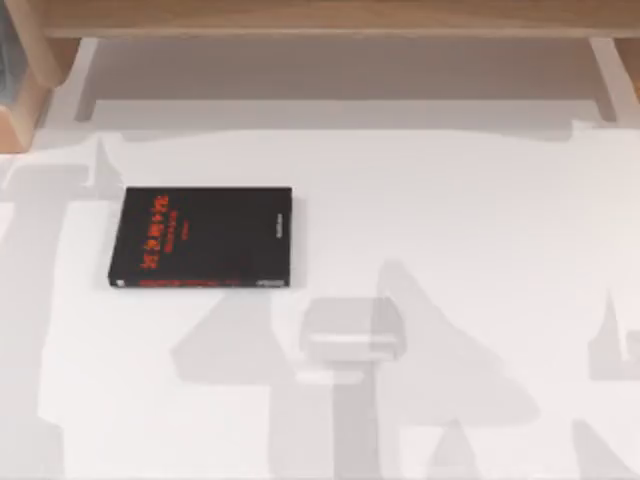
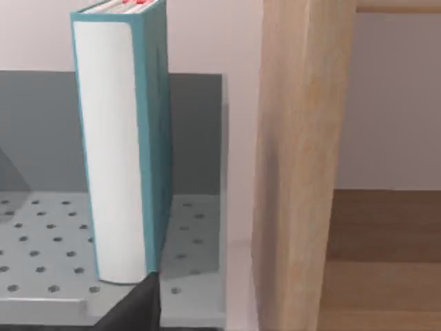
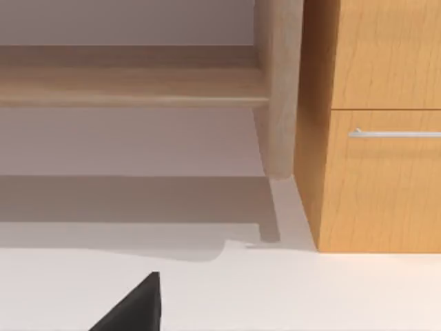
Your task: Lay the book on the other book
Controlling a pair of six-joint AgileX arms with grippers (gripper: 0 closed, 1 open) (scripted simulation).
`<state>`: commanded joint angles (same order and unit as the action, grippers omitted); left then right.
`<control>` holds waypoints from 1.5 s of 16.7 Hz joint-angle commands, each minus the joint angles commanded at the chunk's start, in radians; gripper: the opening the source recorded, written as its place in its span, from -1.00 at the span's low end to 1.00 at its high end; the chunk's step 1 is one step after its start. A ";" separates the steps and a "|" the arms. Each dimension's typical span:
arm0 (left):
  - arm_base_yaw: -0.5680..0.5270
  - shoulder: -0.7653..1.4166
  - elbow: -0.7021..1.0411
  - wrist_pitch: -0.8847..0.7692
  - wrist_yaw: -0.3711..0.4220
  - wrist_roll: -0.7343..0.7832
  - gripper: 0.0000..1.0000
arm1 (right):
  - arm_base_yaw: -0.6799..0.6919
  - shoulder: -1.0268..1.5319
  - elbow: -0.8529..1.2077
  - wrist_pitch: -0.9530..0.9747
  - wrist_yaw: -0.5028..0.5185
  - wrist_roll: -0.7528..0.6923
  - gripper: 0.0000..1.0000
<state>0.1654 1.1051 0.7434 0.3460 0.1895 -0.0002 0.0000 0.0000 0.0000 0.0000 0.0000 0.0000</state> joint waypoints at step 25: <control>0.106 0.883 0.686 0.203 0.117 0.000 1.00 | 0.000 0.000 0.000 0.000 0.000 0.000 1.00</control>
<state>0.2711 1.9881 1.4295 0.5493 0.3067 -0.0002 0.0000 0.0000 0.0000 0.0000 0.0000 0.0000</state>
